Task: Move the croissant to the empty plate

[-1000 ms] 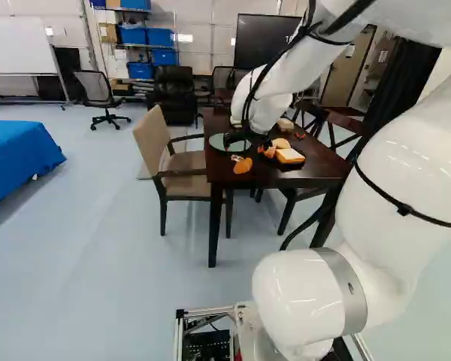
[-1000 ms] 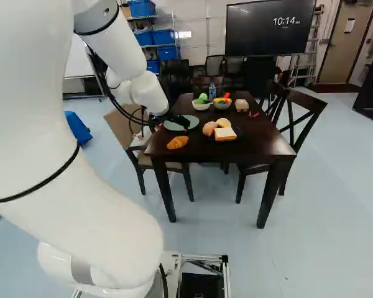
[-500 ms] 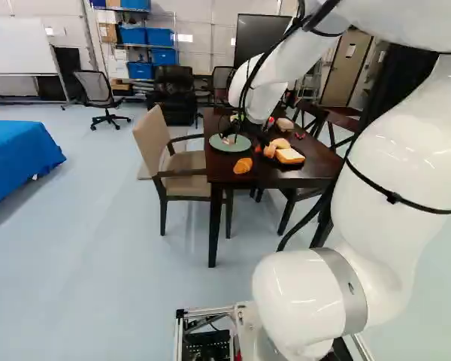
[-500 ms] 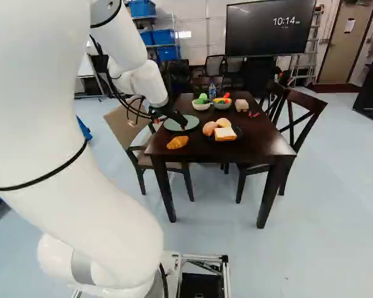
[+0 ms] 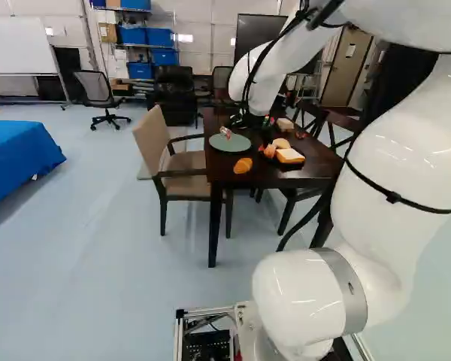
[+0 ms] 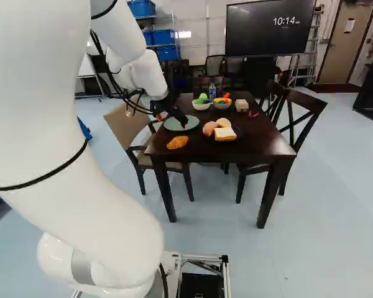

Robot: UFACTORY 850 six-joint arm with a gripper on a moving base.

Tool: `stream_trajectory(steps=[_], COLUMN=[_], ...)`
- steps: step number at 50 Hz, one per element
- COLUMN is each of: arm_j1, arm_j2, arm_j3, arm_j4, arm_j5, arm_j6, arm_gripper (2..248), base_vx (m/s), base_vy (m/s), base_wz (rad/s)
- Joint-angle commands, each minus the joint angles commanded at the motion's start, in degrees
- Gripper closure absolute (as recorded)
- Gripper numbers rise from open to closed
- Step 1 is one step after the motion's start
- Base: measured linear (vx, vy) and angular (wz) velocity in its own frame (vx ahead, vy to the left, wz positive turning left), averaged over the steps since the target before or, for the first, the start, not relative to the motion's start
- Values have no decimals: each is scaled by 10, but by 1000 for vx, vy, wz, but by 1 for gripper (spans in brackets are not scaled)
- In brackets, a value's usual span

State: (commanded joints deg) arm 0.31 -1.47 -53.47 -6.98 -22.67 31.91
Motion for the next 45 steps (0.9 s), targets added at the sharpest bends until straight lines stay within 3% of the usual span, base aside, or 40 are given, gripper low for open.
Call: stream_trajectory(steps=[16,34,45], arm_j1=[9,35,50], arm_j2=[1,-3,-19], arm_j3=[-24,-57,-82], arm_j4=[-75,-153,-190], arm_j5=[-59,-127,-169], arm_j6=[96,205,205], arm_gripper=[3,3,3], base_vx=[0,0,0], base_vy=[0,0,0], base_wz=[0,0,0])
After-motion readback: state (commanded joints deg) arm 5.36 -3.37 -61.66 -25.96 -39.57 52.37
